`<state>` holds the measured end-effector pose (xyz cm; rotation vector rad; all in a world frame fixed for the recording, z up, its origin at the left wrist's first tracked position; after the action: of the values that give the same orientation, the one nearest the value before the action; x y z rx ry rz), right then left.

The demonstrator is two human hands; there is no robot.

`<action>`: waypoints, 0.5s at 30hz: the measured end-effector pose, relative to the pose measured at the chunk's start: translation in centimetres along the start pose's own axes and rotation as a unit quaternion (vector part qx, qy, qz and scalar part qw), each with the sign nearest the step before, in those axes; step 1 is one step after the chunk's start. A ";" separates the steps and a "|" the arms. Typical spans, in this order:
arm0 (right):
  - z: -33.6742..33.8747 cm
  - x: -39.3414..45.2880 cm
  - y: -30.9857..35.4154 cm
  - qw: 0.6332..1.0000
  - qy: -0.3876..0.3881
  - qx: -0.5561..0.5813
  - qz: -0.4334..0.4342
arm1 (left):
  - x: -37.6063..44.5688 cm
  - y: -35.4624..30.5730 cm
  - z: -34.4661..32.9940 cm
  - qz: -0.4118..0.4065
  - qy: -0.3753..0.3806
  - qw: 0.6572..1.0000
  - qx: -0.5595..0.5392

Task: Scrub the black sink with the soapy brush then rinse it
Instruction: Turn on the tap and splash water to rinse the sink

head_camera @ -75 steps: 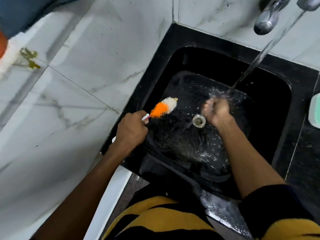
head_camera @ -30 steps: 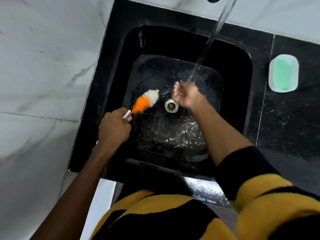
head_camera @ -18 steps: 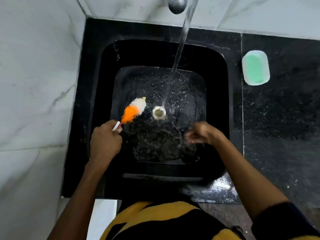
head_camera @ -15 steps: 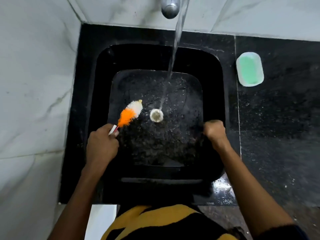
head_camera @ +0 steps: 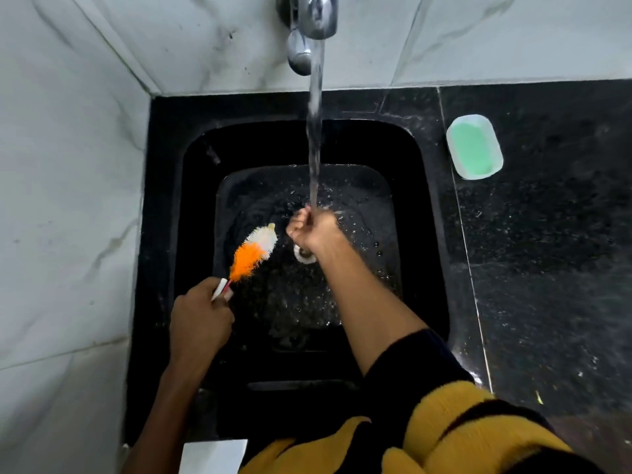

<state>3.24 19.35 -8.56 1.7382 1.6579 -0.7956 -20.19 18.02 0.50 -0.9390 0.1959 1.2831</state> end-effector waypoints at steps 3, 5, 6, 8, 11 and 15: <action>-0.2 -0.2 2.4 0.990 0.064 0.106 0.069 | 0.2 0.1 0.1 -0.004 -0.004 1.000 -0.004; 0.3 -1.4 5.9 0.957 0.108 0.195 0.183 | 0.2 0.0 0.1 -0.010 -0.002 1.000 -0.007; 0.7 -2.4 7.7 0.944 0.111 0.214 0.226 | 0.2 -0.1 0.1 -0.012 -0.003 1.000 -0.008; 2.2 -3.9 10.1 0.935 0.082 0.230 0.258 | 0.2 -0.1 0.2 -0.013 -0.011 1.000 -0.007; 4.8 -4.3 9.8 0.948 0.015 0.202 0.245 | 0.2 0.1 0.1 -0.013 -0.012 1.000 -0.015; 5.4 -3.4 5.0 0.985 -0.040 0.097 0.140 | 0.1 0.6 -0.2 -0.007 -0.008 1.000 -0.014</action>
<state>7.97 12.82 -9.35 1.9907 1.2805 -0.9018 -20.56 17.96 -0.01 -0.9532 0.1589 1.2824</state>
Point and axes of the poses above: each hand's wrist, its own x-axis towards the middle knuckle, its own z-axis out of the back of the hand, y = z × x, the point moved 1 cm from there along x, towards the middle knuckle, and after that the axes turned 15 degrees about y, right-handed, at the moved point
